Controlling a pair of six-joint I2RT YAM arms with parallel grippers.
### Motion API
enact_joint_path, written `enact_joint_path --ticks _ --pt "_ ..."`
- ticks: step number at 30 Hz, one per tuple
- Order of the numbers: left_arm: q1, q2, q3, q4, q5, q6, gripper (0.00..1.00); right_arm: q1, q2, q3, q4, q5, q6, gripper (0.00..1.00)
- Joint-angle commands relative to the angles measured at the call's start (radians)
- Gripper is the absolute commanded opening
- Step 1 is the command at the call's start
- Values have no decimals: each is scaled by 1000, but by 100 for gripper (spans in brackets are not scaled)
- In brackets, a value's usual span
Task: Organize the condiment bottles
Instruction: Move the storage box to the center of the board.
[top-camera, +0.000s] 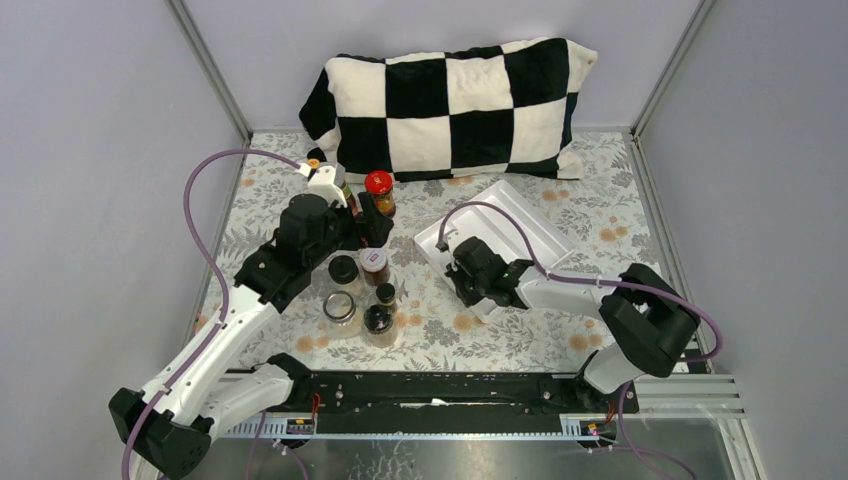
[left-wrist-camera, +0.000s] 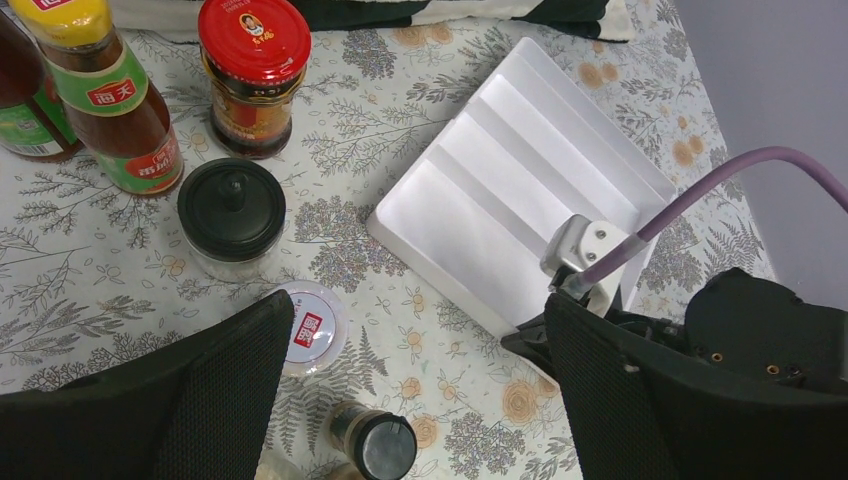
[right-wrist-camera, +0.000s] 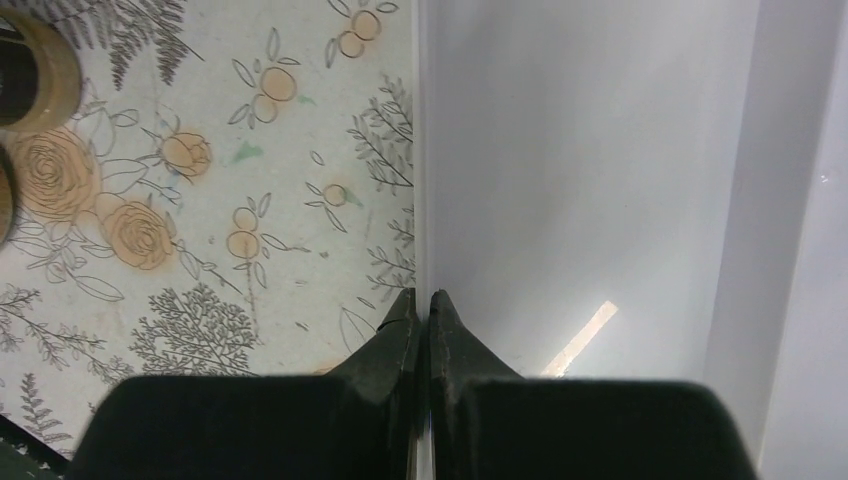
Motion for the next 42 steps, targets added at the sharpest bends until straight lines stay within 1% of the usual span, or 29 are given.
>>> enact_joint_path --ticks 1,2,4,5,6,9,12,14,17,19,22,26,30,32,34,37,39,42 --pt "6 2 -14 41 12 -9 99 40 56 70 3 -77 -11 1" --pt "5 5 -14 41 14 -8 99 44 69 87 -9 -67 -4 11" --pt "6 6 -15 41 13 -6 99 49 90 116 -30 -64 2 25" --pt "6 4 -16 40 11 -4 99 53 95 127 -40 -54 6 38" --pt "6 3 -16 39 9 -2 99 56 93 133 -46 -52 9 47" --pt "6 -2 -19 40 4 1 99 56 65 155 -73 -23 10 57" --pt "6 4 -17 41 5 5 99 55 27 197 -134 -5 3 72" --pt "6 7 -16 40 6 6 99 56 2 233 -173 25 -2 75" --pt "5 7 -13 40 7 7 99 53 -20 301 -226 123 -33 79" --pt "6 7 -12 41 6 8 99 18 -10 360 -254 167 -58 80" --pt "6 5 -16 40 8 9 99 -92 21 446 -271 144 -70 79" --pt "6 8 -20 43 7 13 99 -263 74 553 -262 60 -95 79" --pt "6 16 -29 60 6 20 99 -383 171 668 -298 29 -125 78" --pt "7 23 -30 69 8 21 99 -441 223 720 -309 -37 -151 77" --pt "6 28 -29 72 14 23 99 -490 284 790 -362 -46 -187 77" --pt "6 29 -33 82 20 25 99 -531 373 902 -449 -83 -234 77" --pt "6 30 -41 91 20 26 99 -556 410 927 -480 -79 -236 77" --pt "8 44 -48 105 31 26 99 -584 436 916 -484 -140 -230 78"
